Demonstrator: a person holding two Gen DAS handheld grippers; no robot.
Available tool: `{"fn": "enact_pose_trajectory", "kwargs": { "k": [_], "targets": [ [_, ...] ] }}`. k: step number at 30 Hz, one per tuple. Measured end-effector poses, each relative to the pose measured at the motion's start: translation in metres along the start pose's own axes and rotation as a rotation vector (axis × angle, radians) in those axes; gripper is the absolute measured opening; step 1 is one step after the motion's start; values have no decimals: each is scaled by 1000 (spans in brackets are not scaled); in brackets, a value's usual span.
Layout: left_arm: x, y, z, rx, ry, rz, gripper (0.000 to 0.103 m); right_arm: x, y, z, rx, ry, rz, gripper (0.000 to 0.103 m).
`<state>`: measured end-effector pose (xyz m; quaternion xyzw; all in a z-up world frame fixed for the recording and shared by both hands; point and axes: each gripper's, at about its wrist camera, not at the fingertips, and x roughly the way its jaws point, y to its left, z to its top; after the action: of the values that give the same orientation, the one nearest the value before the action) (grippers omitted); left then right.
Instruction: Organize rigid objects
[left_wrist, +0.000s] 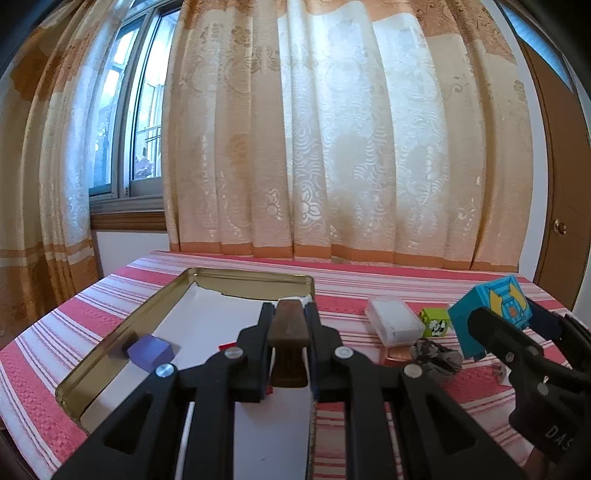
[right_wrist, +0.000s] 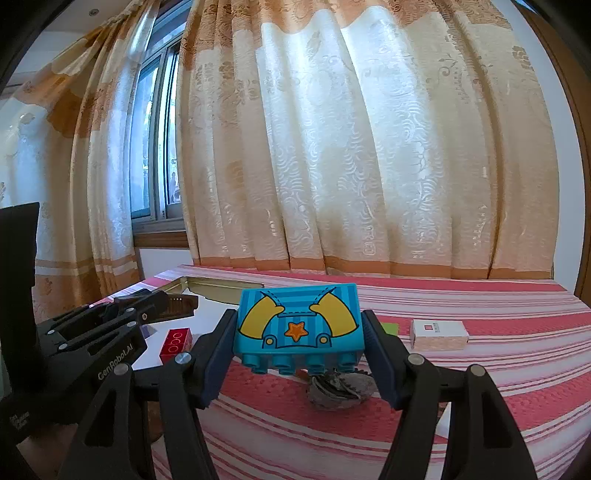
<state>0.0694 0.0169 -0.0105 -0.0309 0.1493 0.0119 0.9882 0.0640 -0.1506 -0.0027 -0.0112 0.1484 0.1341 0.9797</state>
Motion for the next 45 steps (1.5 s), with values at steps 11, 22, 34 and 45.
{"fn": "enact_pose_trajectory", "kwargs": {
  "k": [11,22,34,45],
  "targets": [
    [0,8,0,-11,-3,14,14,6,11,1,-17,10,22,67],
    [-1,17,1,-21,-10,27,14,10,21,0,-28,14,40,68],
    [0,29,1,-35,-10,35,14,14,34,0,-48,17,62,68],
    [0,40,1,-45,-9,40,14,23,49,0,-64,22,89,68]
  ]
}}
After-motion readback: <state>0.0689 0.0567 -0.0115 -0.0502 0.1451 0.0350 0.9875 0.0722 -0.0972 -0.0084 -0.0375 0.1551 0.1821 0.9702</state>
